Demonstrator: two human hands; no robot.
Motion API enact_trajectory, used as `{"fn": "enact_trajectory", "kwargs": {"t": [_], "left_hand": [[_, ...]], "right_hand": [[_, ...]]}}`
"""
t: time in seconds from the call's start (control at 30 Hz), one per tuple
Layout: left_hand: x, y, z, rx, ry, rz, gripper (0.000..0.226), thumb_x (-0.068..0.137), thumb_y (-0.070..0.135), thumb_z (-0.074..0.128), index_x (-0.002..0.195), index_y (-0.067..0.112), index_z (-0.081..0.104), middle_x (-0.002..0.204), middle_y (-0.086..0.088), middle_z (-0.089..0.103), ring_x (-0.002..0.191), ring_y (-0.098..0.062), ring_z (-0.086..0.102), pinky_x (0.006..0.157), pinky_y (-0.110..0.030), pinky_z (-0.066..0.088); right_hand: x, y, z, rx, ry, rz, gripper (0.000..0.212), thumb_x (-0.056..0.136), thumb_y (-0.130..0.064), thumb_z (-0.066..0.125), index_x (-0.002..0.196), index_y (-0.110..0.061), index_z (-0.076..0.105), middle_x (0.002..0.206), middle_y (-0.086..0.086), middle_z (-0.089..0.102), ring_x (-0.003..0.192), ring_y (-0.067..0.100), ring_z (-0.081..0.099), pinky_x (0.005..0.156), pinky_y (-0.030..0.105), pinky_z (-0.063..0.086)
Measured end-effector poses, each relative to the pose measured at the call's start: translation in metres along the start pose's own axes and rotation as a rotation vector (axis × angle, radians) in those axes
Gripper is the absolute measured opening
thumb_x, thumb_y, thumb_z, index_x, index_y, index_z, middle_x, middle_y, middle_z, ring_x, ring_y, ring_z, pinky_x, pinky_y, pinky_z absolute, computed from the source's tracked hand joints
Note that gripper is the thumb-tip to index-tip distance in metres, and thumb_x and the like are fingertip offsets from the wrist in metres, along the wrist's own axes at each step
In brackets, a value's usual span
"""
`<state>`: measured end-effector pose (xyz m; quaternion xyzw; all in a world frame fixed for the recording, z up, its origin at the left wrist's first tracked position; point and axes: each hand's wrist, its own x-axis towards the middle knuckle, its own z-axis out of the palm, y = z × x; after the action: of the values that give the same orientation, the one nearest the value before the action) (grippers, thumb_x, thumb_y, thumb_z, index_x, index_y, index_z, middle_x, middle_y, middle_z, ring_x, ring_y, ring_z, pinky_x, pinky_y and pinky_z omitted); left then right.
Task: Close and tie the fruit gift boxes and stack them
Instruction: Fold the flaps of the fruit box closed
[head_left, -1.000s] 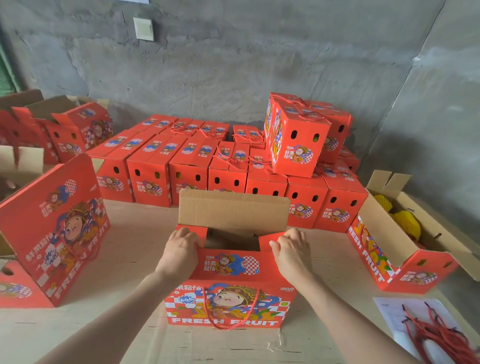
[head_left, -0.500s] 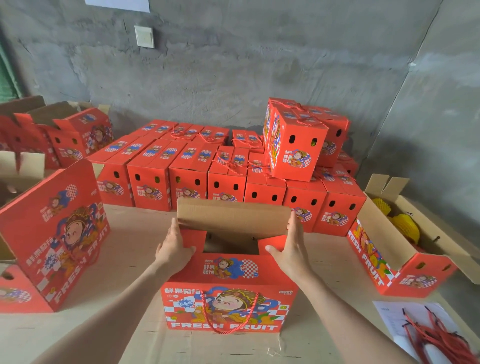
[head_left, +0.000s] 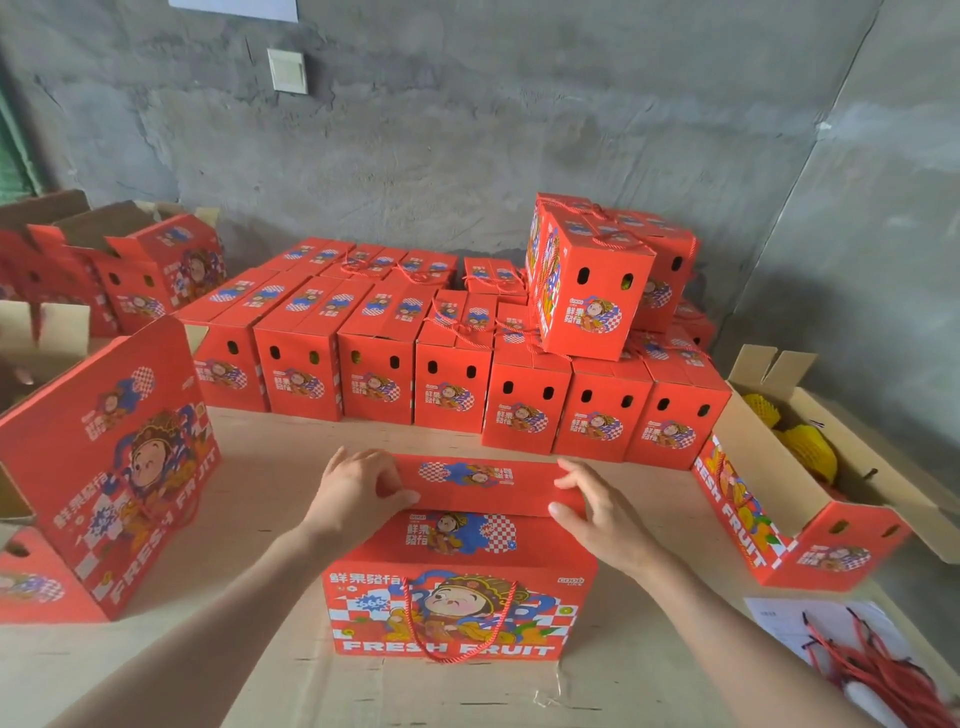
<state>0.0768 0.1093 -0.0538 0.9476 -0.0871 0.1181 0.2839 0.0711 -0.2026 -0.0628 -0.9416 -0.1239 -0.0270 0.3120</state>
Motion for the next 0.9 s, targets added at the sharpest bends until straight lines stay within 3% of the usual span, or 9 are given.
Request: {"fn": "enact_trajectory", "kwargs": {"t": [0.03,0.1,0.17,0.27,0.37,0.5,0.77,0.9], "left_hand": [[0.008,-0.002,-0.003,0.051,-0.108,0.001,0.038,0.078,0.048,0.071,0.103,0.020,0.062,0.132,-0.003,0.055,0.123,-0.021,0.046,0.116,-0.044,0.017],[0.024,-0.005,-0.010,0.166,-0.366,0.026,0.083,0.074,0.067,0.061,0.140,0.024,0.039,0.153,0.001,0.029,0.142,-0.018,0.022,0.116,-0.039,0.011],[0.035,-0.004,-0.015,0.268,-0.542,0.088,0.104,0.063,0.088,0.040,0.149,0.033,0.020,0.152,0.002,0.029,0.139,-0.019,0.026,0.113,-0.038,0.017],[0.043,-0.007,-0.013,0.393,-0.611,0.190,0.124,0.043,0.102,0.001,0.149,0.040,0.015,0.138,0.000,0.042,0.127,-0.021,0.040,0.105,-0.036,0.029],[0.042,-0.012,-0.006,0.506,-0.524,0.294,0.122,0.044,0.097,-0.014,0.149,0.042,0.013,0.138,0.001,0.043,0.124,-0.021,0.042,0.104,-0.035,0.031],[0.040,-0.015,0.001,0.518,-0.439,0.336,0.117,0.049,0.092,-0.019,0.149,0.041,0.013,0.137,0.001,0.045,0.124,-0.021,0.042,0.105,-0.035,0.031],[0.041,-0.017,0.003,0.545,-0.432,0.369,0.103,0.059,0.087,-0.018,0.149,0.042,0.005,0.133,-0.001,0.043,0.119,-0.022,0.043,0.103,-0.035,0.032],[0.042,-0.018,0.004,0.518,-0.437,0.345,0.101,0.058,0.087,-0.019,0.148,0.045,0.002,0.133,-0.001,0.040,0.120,-0.022,0.041,0.105,-0.036,0.030]], "right_hand": [[0.004,-0.001,-0.004,-0.040,-0.052,-0.005,0.028,0.093,-0.037,0.056,0.118,-0.026,0.049,0.153,-0.008,0.030,0.143,0.007,0.020,0.108,0.023,0.022],[0.014,-0.008,-0.010,-0.179,-0.189,-0.038,0.045,0.093,-0.047,0.051,0.135,-0.035,0.040,0.159,-0.009,0.016,0.146,0.006,0.006,0.115,0.031,0.015],[0.027,-0.017,-0.014,-0.328,-0.333,-0.070,0.059,0.093,-0.056,0.044,0.147,-0.046,0.020,0.161,-0.007,0.006,0.147,0.010,0.001,0.117,0.034,0.007],[0.041,-0.023,-0.017,-0.440,-0.457,-0.081,0.058,0.094,-0.062,0.036,0.146,-0.053,0.011,0.161,-0.002,0.006,0.148,0.018,0.006,0.117,0.038,0.008],[0.041,-0.018,-0.016,-0.465,-0.420,-0.123,0.052,0.095,-0.061,0.032,0.144,-0.056,0.014,0.157,-0.001,0.019,0.143,0.020,0.021,0.114,0.038,0.020],[0.039,-0.012,-0.011,-0.485,-0.349,-0.191,0.048,0.098,-0.056,0.030,0.143,-0.056,0.015,0.149,-0.001,0.030,0.138,0.019,0.027,0.112,0.035,0.022],[0.037,-0.009,-0.007,-0.510,-0.327,-0.232,0.045,0.098,-0.056,0.020,0.135,-0.063,-0.004,0.145,0.002,0.031,0.137,0.020,0.024,0.111,0.037,0.021],[0.037,-0.012,-0.006,-0.506,-0.315,-0.235,0.046,0.100,-0.051,0.022,0.139,-0.061,0.000,0.142,0.002,0.033,0.136,0.020,0.024,0.112,0.037,0.022]]}}
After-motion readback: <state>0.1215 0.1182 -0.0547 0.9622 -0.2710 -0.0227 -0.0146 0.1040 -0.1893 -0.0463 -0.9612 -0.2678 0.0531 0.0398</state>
